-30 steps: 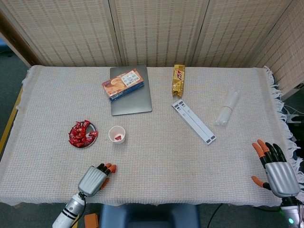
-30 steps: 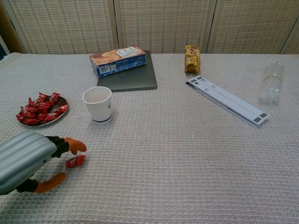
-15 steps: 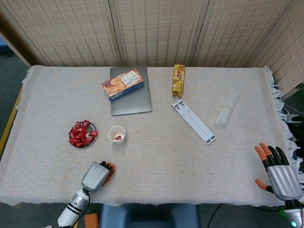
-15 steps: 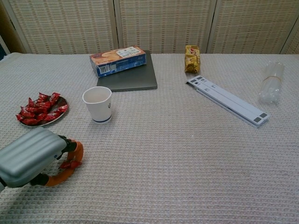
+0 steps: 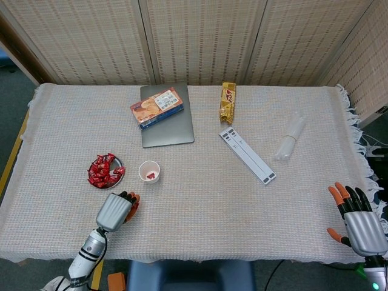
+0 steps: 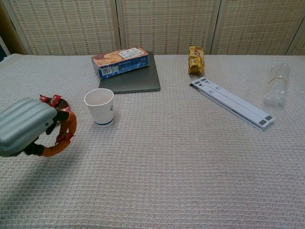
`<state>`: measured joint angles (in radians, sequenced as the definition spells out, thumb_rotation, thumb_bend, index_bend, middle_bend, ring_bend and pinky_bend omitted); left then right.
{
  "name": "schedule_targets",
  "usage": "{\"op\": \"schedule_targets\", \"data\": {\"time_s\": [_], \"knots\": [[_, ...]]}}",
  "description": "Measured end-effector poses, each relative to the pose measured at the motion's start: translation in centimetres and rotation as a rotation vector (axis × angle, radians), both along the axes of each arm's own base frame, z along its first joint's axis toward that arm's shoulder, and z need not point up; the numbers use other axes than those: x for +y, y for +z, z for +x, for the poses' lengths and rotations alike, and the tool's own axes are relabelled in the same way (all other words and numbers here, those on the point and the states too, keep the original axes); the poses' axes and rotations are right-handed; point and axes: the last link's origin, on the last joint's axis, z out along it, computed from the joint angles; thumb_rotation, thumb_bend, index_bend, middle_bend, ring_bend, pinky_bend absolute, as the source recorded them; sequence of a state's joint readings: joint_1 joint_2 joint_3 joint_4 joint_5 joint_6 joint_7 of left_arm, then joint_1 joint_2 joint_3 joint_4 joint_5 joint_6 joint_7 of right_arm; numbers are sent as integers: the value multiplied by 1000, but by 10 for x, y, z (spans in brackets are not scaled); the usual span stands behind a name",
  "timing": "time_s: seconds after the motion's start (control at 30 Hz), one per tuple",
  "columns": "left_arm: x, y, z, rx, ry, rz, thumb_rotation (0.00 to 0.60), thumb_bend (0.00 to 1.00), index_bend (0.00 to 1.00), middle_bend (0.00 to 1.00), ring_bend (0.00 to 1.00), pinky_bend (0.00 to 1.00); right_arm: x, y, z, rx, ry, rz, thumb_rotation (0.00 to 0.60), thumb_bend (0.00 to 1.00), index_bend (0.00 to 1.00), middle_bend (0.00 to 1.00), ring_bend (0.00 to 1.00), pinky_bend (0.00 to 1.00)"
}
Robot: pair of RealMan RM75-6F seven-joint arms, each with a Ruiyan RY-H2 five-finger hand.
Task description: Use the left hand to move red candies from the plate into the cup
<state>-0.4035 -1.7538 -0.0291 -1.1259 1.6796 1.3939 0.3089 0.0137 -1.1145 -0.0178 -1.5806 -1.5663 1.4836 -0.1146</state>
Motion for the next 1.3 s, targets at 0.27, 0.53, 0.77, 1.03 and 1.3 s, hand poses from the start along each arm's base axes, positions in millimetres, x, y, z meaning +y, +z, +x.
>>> {"op": "schedule_targets", "data": {"time_s": [0.27, 0.53, 0.77, 1.03, 1.3], "knots": [[60, 15, 33, -38, 24, 36, 600, 453, 598, 659, 619, 1000, -5, -3, -3, 10, -22, -6, 600, 63, 0, 0, 0, 0], [81, 5, 64, -31, 1, 40, 600, 452, 573, 644, 614, 1000, -10, -3, -5, 12, -41, -4, 600, 64, 0, 0, 0, 0], [85, -3, 61, 26, 12, 28, 600, 450, 364, 473, 437, 1000, -9, -1, -5, 8, -42, -15, 600, 63, 0, 0, 0, 0], [84, -1, 64, 23, -5, 22, 600, 446, 266, 392, 361, 1000, -9, 0, -5, 8, -42, -20, 600, 63, 0, 0, 0, 0], [83, 5, 65, -21, 10, -8, 600, 425, 186, 308, 302, 1000, -9, 0, -5, 8, -42, -20, 600, 63, 0, 0, 0, 0]]}}
